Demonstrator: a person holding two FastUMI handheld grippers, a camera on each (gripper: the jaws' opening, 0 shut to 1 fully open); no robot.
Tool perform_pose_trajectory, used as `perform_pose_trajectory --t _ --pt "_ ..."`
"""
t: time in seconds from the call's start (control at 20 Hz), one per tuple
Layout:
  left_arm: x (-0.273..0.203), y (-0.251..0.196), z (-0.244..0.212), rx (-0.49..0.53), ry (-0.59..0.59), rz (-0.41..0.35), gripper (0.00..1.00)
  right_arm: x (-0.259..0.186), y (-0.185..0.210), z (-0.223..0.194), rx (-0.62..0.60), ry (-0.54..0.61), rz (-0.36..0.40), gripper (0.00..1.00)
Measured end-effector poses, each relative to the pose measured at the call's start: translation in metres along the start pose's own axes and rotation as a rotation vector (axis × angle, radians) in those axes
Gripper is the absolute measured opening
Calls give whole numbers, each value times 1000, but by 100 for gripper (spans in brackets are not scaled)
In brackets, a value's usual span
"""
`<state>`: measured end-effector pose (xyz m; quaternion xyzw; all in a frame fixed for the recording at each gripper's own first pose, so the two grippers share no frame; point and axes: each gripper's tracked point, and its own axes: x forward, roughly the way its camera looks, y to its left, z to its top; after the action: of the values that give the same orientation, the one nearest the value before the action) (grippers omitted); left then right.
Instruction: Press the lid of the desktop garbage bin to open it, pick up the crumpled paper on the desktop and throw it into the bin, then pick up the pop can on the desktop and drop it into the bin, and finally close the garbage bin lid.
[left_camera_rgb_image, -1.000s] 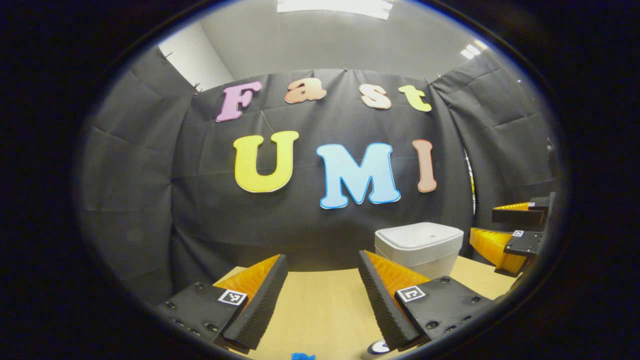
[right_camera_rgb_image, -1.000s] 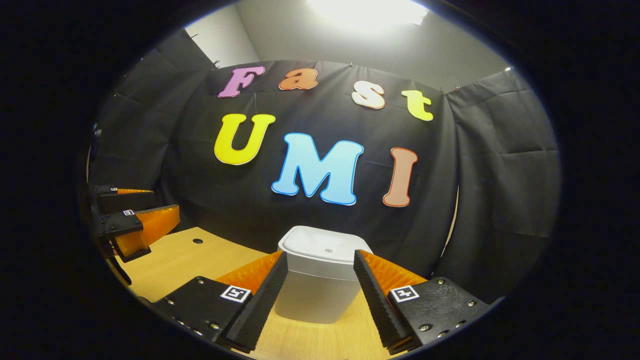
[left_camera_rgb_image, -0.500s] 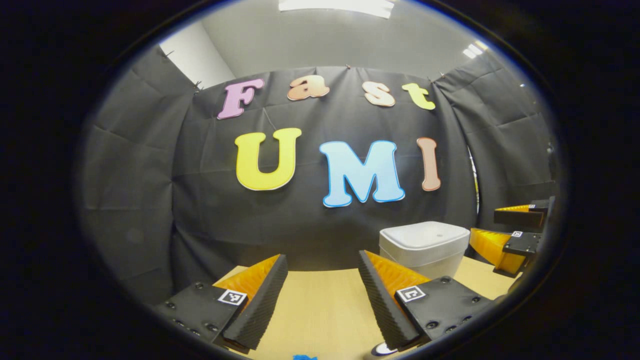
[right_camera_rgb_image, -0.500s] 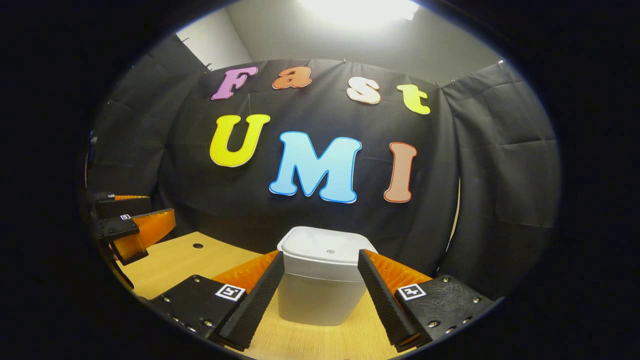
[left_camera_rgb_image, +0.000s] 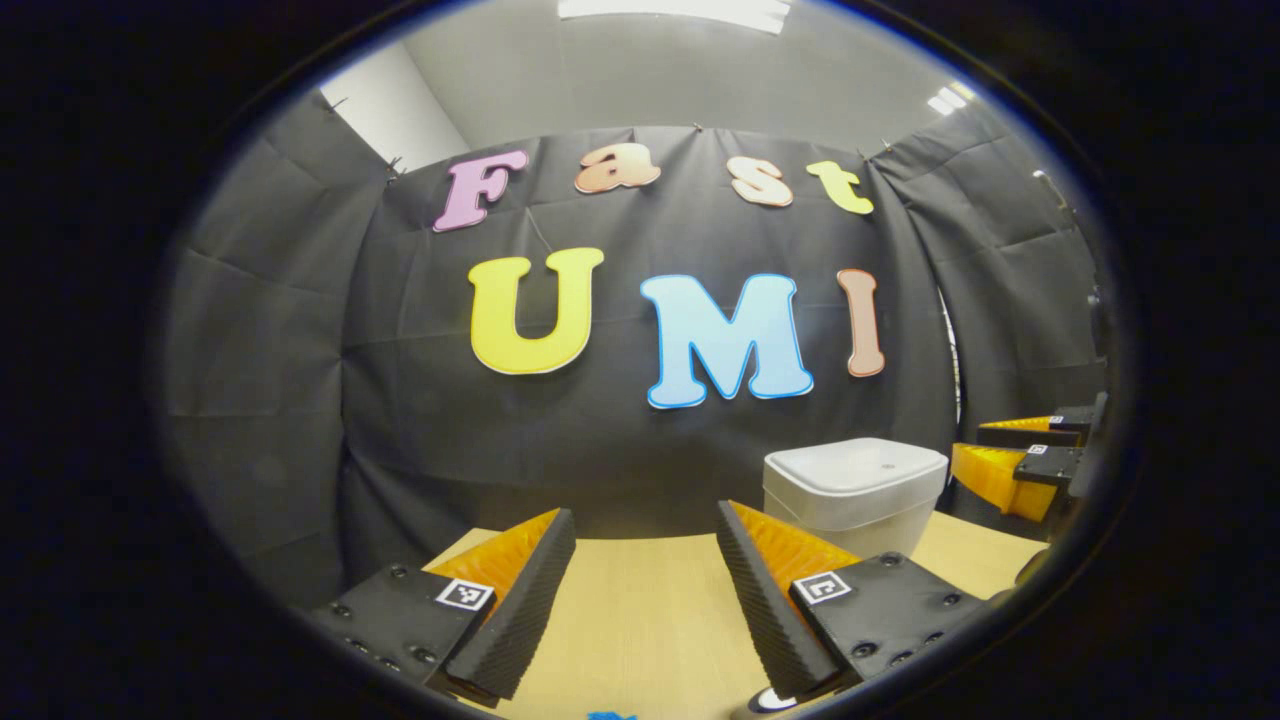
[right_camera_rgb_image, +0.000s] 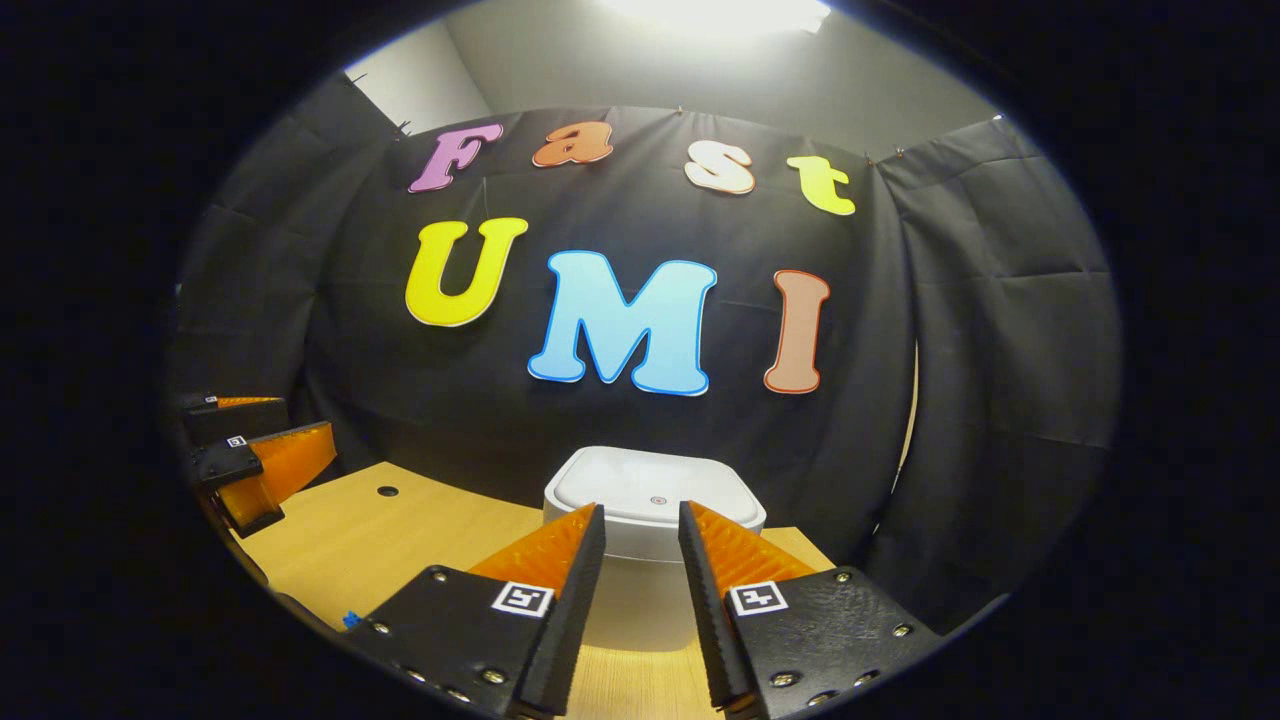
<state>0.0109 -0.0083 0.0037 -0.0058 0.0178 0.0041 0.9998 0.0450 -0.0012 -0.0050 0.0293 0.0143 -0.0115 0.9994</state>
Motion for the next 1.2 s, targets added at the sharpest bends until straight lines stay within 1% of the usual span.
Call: perform_pose_trajectory --t 0.05,0.1,0.15,0.2,0.25,0.35,0.4,0.45,0.5,0.55,0.6,0.8,0.85,0.95,1.0,1.05,1.1,1.2 --pt "0 -1 0 -2 4 -1 95 0 -3 0 3 -2 -10 44" --pt "2 -1 0 -5 6 -2 93 2 -5 2 8 -5 -23 39" --pt "3 0 0 -6 10 -3 93 1 -9 2 13 -7 -41 28" --pt "5 0 0 -9 13 -2 93 4 -10 3 17 -10 -39 21" --pt "7 1 0 -12 17 -2 93 6 -10 2 18 -5 -39 17" --pt "8 3 1 -18 28 2 93 6 -10 -1 22 -2 -32 18" --pt "10 3 1 -19 33 5 96 16 -5 -2 26 4 -20 0" --pt "9 3 1 -20 37 10 94 13 -6 -1 23 7 -20 7" --pt "11 5 3 -19 39 13 96 18 -6 -3 28 7 -26 7" --pt "6 6 -1 -18 42 17 96 18 -6 0 34 8 -17 1" --pt "7 7 -2 -18 43 20 93 23 -6 -2 38 16 -15 1" --pt "9 9 -6 -20 59 36 93 37 -11 -6 19 29 -22 1" --pt "9 10 -7 -21 63 41 96 40 -11 -7 17 34 -21 1" --pt "9 11 -8 -24 69 52 91 53 -13 -10 13 40 -5 1" --pt "10 11 -9 -24 73 55 93 58 -13 -10 13 39 2 1" --pt "9 11 -9 -22 75 57 93 66 -15 -11 10 38 4 1" --pt "10 10 -8 -20 75 59 91 72 -17 -10 5 39 3 1" --pt "10 11 -9 -19 73 62 95 84 -17 -15 7 60 7 2"
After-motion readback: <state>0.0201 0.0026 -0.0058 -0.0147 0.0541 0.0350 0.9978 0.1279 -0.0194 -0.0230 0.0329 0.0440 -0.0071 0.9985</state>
